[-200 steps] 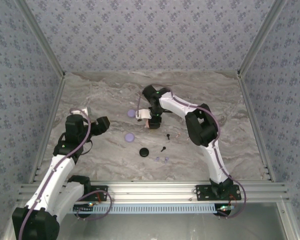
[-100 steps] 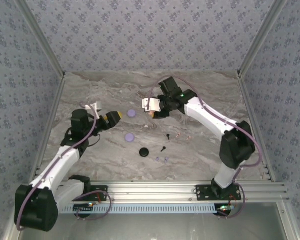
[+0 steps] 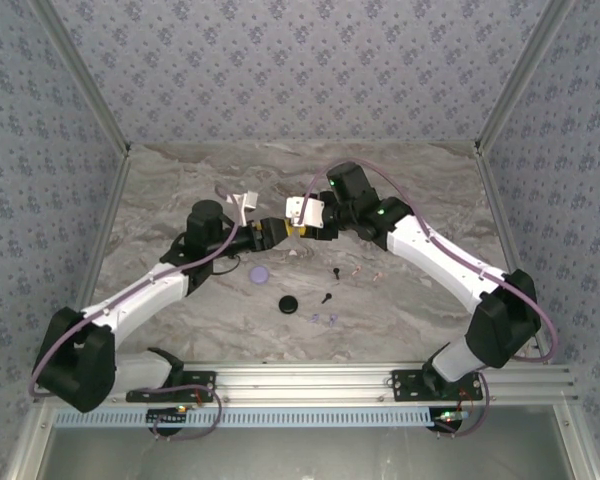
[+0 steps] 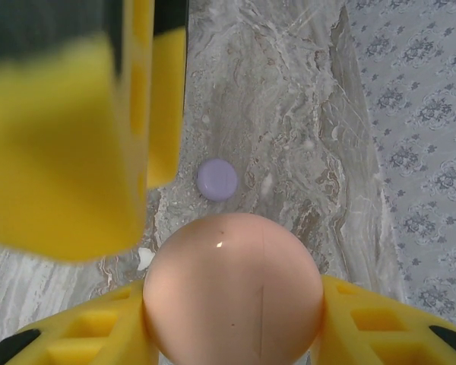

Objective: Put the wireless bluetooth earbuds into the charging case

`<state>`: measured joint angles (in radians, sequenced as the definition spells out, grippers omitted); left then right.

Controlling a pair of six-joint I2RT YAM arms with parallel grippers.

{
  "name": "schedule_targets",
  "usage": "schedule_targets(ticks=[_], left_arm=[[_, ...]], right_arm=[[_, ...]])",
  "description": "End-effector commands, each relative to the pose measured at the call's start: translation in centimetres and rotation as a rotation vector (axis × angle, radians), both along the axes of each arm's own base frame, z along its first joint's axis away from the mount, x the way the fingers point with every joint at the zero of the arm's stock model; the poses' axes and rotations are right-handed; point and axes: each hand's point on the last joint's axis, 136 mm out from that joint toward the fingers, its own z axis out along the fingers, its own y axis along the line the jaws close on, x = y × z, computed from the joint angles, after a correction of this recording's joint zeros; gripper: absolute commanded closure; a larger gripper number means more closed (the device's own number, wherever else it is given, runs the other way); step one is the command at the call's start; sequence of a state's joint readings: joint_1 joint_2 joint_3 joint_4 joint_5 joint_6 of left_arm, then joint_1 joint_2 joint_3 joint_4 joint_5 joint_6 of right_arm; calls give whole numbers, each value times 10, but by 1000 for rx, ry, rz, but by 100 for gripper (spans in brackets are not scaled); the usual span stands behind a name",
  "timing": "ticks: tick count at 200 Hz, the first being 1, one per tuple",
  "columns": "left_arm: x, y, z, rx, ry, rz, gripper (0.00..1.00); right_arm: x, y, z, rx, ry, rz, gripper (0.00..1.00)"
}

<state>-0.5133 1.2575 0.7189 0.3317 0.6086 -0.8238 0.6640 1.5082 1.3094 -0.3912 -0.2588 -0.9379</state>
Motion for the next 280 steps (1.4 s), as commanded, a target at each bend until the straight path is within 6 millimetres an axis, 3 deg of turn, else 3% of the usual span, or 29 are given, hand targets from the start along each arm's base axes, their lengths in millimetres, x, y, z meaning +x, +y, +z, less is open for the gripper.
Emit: schedule_targets(ticks=[1,49,88,203,243,280], left_arm=[[8,-10,30,-63,-81,3,31],[9,-23,25,-54,-71,-24,38],[8,-30,24,-60,-72,-37,51],[5,-28,25,-40,-104,-42,76],[2,-22,40,-45,-212,-31,81],[-3,-16,56,-22,-368,-27,90]], right_arm=[[-7,-1,8,28,3,-11,52],[-10,2,8,39,22,-4,52],[-10,3,7,50,29,-6,52],[-4,5,10,68,89,-36,50],[-10,1,19,102,138,-44,41],[-26,-11,39,180,145,-47,25]])
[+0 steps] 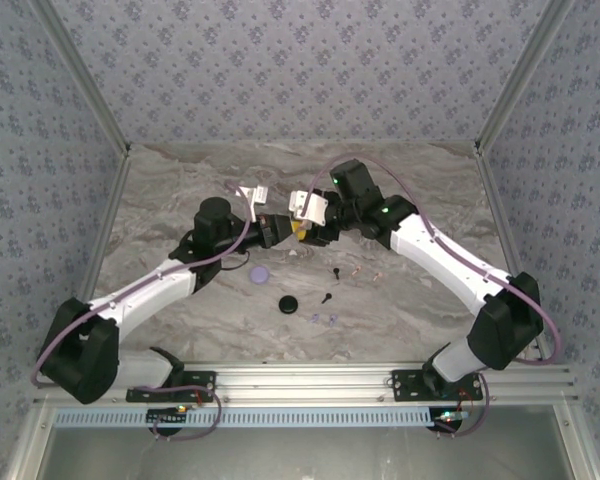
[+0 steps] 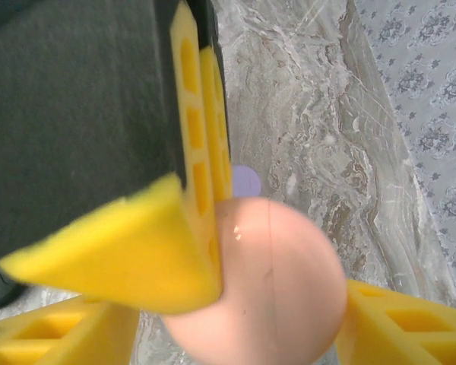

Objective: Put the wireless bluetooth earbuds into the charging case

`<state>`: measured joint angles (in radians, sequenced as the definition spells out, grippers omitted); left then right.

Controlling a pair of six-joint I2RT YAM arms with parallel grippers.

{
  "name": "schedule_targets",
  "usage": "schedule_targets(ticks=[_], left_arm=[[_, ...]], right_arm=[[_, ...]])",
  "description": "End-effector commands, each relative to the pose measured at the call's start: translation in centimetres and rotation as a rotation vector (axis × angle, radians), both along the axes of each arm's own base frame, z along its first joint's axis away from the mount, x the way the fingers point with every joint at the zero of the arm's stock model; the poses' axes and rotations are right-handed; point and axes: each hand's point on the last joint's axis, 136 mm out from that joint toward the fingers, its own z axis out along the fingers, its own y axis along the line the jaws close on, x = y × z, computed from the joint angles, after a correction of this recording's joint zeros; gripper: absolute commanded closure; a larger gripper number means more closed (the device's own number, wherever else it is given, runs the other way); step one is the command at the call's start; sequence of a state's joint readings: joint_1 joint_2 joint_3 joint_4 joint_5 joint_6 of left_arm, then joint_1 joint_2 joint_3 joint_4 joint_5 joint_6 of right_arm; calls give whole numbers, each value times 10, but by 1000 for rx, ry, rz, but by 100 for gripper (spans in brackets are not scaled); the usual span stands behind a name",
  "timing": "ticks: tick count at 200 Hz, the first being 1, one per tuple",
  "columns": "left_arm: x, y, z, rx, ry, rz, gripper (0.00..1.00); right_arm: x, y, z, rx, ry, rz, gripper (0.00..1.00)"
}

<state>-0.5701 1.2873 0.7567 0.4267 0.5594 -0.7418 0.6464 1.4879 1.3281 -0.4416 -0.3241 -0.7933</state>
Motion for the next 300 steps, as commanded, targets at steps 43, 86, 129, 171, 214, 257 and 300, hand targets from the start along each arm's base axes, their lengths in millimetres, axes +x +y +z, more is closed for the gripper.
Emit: schedule_targets(ticks=[43,86,129,171,214,257,300], left_arm=[[-22,8,56,24,-456,-31,95],[-58,-3,72,87,-756,-141,98],[-75,-13,73,141,-838,-226,99],[-76,-14,70,143,-837,-231,100],[-77,-15,70,144,-841,-238,100],[-79,-15,69,144,-841,-249,100],[-79,-15,69,154,-842,-254,100]], right_arm=[[-44,-30,64,329,20,-46,7],[-64,-41,90,578,47,-92,0],[-69,-48,102,626,6,-108,0],[-66,-49,102,591,-11,-110,4],[-58,-45,99,550,-5,-120,10],[-51,-42,94,492,7,-121,16],[-42,-43,98,487,16,-134,18]])
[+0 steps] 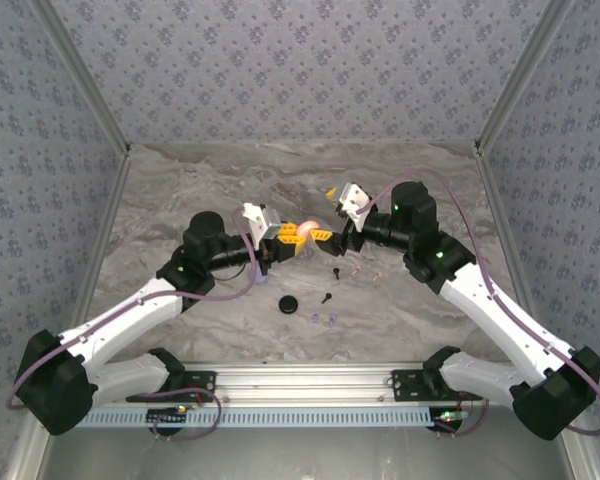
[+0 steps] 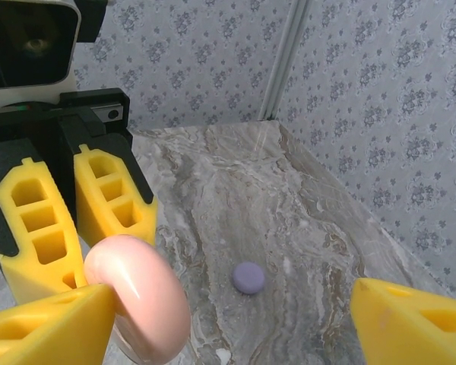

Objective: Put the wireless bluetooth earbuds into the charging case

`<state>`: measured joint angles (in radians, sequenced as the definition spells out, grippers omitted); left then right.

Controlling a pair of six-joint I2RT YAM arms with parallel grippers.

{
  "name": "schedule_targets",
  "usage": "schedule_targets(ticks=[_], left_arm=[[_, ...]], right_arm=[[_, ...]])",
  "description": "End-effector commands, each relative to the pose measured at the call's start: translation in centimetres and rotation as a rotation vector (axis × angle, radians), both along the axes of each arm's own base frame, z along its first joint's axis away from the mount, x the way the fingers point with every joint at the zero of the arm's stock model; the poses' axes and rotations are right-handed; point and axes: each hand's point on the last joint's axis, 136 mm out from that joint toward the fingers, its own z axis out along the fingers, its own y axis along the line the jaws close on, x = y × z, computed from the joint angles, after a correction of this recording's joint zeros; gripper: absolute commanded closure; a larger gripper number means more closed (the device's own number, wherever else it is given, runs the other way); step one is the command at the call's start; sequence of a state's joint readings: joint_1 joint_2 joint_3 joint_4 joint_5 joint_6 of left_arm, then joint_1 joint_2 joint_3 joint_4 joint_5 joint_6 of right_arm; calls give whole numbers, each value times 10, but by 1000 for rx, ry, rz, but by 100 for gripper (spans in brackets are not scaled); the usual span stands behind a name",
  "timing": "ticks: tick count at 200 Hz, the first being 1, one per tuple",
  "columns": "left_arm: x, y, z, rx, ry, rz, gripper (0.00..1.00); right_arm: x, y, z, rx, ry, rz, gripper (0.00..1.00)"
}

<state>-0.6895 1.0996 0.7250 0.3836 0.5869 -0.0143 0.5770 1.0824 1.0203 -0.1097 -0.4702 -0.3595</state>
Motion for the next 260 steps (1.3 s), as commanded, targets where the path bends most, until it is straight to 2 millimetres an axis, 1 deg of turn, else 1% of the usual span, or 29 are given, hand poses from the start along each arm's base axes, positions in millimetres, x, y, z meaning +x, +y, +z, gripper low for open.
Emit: schedule_targets(ticks=[1,62,86,110,130,140,151,158,170,183,185,186,188,204,214,216,220,249,260], left_arm=[[-11,-3,24,-29,-70,-52,100],[-11,-3,23,-24,-69,-52,100],[-12,-2,24,-24,-70,-52,100],[-11,-2,22,-16,-67,-43,100],[-6,1,16,-5,-58,-8,100],[-4,2,14,-3,-56,10,100],[0,5,10,-2,-49,37,100],[0,6,8,-5,-46,50,100],[3,10,4,-9,-38,77,100],[2,14,-1,-14,-23,95,100],[2,14,-2,-14,-21,97,100],[2,15,-2,-14,-19,99,100],[2,15,-3,-15,-18,100,100],[0,20,-9,-13,1,116,100],[-1,23,-12,-13,7,127,100],[-2,23,-12,-13,9,128,100],[-2,25,-13,-13,11,133,100],[-7,34,-21,-6,16,158,100],[-9,36,-23,-1,15,164,100]], right_arm=[[8,-3,11,-8,-12,-16,18],[17,-3,13,-20,16,-23,18],[18,-3,10,-20,30,-25,18],[17,-6,16,1,38,-35,17],[16,-15,27,31,44,-74,17],[16,-22,29,36,68,-109,17],[21,-33,28,46,111,-187,17],[28,-44,26,60,159,-273,15],[38,-68,15,77,275,-422,12],[43,-88,-8,79,419,-535,13],[43,-90,-12,77,437,-547,13],[43,-91,-6,89,436,-553,13],[43,-92,-3,101,446,-560,13],[42,-107,-28,116,597,-670,15],[39,-112,-42,120,677,-721,16],[37,-113,-55,109,713,-736,16],[36,-114,-65,110,752,-757,18],[32,-117,-114,167,969,-918,26],[31,-122,-134,182,1054,-1013,28]])
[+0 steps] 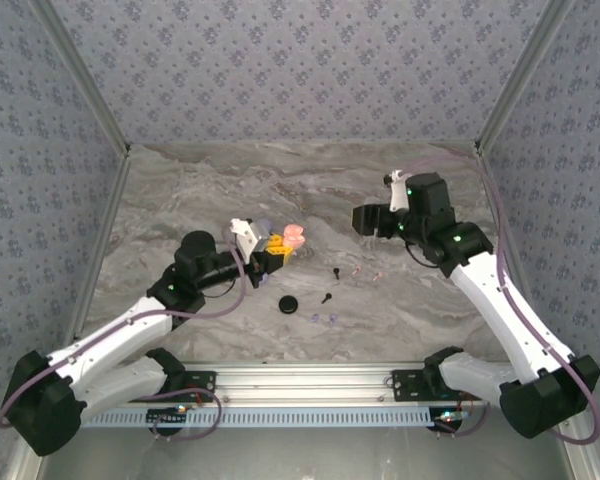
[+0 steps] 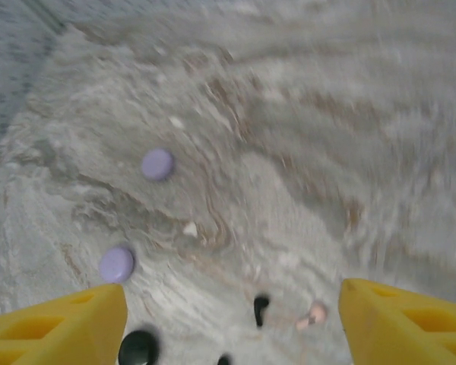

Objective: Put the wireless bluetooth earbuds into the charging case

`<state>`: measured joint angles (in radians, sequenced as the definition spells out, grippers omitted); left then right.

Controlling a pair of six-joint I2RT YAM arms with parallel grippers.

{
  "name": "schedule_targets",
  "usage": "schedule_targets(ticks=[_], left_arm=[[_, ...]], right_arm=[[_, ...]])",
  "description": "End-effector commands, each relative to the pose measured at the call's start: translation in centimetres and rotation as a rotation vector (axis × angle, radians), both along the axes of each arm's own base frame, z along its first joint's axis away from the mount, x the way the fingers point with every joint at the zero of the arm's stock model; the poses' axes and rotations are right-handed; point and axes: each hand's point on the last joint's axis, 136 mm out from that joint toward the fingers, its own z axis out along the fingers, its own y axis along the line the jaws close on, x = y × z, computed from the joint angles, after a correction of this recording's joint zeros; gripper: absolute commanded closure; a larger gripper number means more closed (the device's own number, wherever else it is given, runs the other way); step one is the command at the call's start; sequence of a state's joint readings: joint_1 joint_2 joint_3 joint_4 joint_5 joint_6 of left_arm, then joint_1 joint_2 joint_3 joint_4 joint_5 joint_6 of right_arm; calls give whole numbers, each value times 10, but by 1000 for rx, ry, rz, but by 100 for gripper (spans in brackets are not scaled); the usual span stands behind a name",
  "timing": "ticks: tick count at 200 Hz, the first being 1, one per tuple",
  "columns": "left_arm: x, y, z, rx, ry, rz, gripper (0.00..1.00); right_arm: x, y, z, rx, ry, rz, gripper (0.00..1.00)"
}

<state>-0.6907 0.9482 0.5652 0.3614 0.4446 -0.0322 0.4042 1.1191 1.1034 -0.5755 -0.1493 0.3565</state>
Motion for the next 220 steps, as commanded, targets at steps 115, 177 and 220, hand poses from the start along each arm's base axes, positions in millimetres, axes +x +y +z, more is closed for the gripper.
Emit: schedule_targets(ticks=[115,177,220], left_arm=[[-13,23,-10,25,-61,66,100],[-15,29,-10,36,-87,82,100],[-15,29,-9,35,-87,81,100]], right_arm=[[-10,-7,-183,-220,569,-489,49],[-1,2,-209,-247,619,-483,58],[4,3,-220,-251,631,-485,59]])
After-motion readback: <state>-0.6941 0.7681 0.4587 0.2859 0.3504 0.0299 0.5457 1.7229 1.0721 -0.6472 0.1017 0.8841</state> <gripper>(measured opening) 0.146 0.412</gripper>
